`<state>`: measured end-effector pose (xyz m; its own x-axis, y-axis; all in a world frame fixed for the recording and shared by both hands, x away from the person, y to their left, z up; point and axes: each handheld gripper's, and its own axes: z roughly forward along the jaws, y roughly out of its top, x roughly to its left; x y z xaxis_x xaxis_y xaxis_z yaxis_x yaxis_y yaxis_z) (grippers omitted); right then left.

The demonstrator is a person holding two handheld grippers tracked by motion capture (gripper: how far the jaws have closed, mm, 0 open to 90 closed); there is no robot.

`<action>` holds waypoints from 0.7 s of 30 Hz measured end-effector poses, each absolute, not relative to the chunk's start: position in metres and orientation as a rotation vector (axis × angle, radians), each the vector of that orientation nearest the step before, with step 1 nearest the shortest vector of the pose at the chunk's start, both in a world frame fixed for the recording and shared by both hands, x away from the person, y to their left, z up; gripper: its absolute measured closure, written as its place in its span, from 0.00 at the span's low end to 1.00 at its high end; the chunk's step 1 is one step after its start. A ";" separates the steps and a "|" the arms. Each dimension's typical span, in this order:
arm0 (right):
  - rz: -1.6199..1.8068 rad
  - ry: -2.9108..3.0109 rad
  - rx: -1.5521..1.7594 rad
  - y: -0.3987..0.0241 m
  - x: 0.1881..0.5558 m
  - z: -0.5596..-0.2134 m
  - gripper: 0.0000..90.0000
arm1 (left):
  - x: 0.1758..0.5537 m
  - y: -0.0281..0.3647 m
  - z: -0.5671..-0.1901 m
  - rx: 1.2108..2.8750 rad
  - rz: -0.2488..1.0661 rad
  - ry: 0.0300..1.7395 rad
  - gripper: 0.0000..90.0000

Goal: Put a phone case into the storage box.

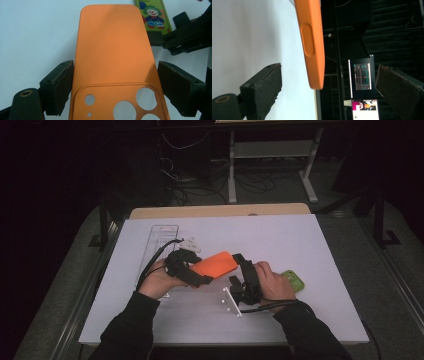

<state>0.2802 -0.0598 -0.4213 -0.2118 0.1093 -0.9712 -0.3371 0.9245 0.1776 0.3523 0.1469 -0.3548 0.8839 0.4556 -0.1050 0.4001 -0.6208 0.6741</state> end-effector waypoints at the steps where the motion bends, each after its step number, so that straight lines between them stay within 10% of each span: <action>1: 0.407 1.735 -0.179 -0.059 0.280 -0.422 0.12 | 0.352 0.146 -0.354 2.313 0.094 0.611 0.17; 21: 0.397 1.742 -0.198 -0.045 0.265 -0.426 0.49 | 0.348 0.138 -0.355 2.337 0.089 0.555 0.17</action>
